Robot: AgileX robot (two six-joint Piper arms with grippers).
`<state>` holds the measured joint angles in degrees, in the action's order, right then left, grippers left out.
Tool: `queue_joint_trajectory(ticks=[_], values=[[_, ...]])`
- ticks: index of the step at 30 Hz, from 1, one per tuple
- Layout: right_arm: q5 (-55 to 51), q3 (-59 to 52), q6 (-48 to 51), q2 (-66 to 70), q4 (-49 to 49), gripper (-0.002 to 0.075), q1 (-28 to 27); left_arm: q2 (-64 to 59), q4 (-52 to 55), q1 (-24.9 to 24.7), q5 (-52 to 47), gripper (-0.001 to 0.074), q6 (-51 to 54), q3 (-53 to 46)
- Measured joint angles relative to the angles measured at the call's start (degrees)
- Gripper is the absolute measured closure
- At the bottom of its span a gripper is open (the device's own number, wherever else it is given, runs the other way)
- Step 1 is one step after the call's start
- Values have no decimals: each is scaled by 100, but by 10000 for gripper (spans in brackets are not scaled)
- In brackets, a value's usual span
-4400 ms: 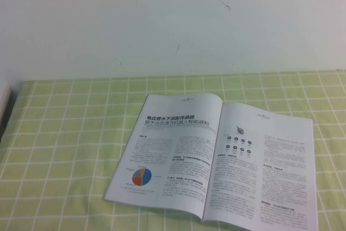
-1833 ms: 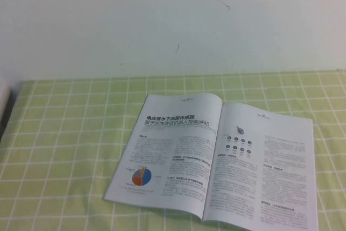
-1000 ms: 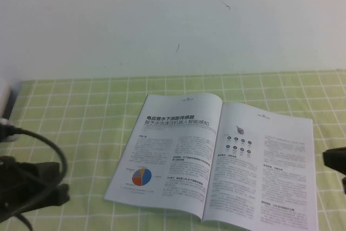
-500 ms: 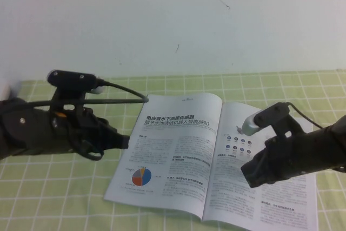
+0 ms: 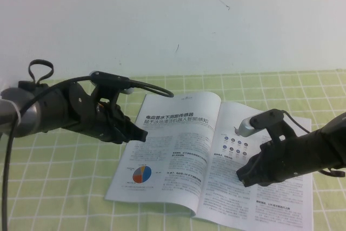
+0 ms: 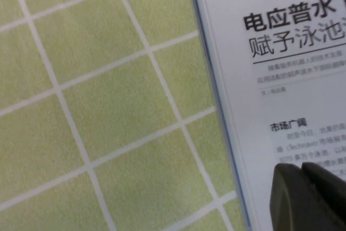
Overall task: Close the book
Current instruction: 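Close the open booklet and leave it lying on the table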
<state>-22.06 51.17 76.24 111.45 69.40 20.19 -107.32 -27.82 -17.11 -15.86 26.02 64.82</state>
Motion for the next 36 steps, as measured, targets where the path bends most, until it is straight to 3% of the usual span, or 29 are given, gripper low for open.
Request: queue_joint_trajectory(ticks=[9, 36], values=[[-12, 0, 0, 9, 0, 729, 0, -648, 548, -10, -25, 737, -724, 355], [-34, 23, -13, 26, 0, 729, 0, -542, 1989, -10, -128, 737, -1953, 384]])
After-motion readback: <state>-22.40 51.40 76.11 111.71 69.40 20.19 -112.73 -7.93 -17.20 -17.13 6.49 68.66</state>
